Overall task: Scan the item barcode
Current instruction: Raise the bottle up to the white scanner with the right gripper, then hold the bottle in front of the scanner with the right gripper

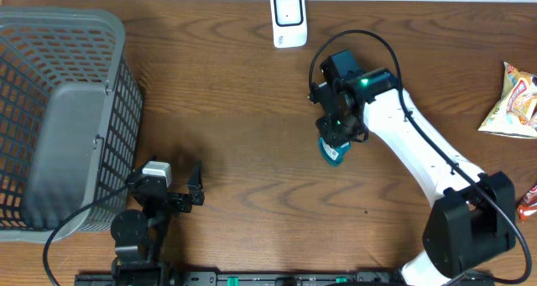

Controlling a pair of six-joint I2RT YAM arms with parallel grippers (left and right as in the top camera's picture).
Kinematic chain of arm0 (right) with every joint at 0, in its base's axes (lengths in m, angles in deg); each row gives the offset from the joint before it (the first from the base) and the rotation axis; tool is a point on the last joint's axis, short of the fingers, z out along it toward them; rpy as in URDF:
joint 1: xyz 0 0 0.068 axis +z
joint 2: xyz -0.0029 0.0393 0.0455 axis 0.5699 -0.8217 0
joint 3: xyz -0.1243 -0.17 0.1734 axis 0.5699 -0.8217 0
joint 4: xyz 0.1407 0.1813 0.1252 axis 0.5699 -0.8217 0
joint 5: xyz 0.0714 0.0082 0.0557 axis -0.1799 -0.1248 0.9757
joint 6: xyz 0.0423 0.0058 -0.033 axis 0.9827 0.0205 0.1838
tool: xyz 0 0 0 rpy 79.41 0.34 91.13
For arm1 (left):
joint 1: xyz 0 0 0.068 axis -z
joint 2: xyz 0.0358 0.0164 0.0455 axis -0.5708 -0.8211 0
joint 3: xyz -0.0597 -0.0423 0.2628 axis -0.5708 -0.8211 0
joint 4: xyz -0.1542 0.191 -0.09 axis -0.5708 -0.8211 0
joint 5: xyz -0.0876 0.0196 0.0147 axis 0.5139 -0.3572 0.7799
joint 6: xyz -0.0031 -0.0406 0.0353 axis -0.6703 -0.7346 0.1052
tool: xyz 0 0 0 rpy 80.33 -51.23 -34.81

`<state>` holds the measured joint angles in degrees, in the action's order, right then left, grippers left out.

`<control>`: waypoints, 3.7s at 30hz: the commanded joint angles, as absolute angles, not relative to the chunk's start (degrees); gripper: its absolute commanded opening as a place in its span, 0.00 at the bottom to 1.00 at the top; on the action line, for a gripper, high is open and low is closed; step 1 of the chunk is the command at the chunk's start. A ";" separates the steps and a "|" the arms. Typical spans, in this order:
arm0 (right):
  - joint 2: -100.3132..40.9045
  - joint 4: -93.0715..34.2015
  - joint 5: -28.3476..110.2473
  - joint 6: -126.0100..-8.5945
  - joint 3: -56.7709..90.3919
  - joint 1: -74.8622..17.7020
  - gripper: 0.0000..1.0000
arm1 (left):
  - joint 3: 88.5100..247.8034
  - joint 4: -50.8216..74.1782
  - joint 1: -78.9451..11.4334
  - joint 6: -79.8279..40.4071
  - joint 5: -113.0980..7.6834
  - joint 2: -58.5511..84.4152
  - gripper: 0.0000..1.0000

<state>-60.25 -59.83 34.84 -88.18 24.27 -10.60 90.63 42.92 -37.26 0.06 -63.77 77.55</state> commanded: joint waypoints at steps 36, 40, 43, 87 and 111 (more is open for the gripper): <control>-59.75 -55.61 27.85 -97.14 48.99 -10.36 0.03 | 89.10 42.14 -37.24 0.41 -63.44 77.60 0.98; -59.75 -54.65 26.38 -97.22 48.99 -10.36 0.02 | 89.10 42.14 -37.24 0.41 -63.44 77.60 0.98; -59.75 -52.44 25.49 -99.80 48.99 -10.36 0.04 | 89.10 42.14 -37.24 0.41 -63.44 77.60 0.98; -94.43 27.10 -16.63 -146.88 48.99 1.11 0.06 | 89.10 42.14 -37.24 0.41 -63.44 77.60 0.98; -101.56 34.44 -11.34 -150.53 51.29 1.22 0.05 | 89.10 42.14 -37.24 0.41 -63.44 77.60 0.98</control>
<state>-102.56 33.35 -12.50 -150.62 48.78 1.27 90.63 42.92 -37.26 0.06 -63.77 77.55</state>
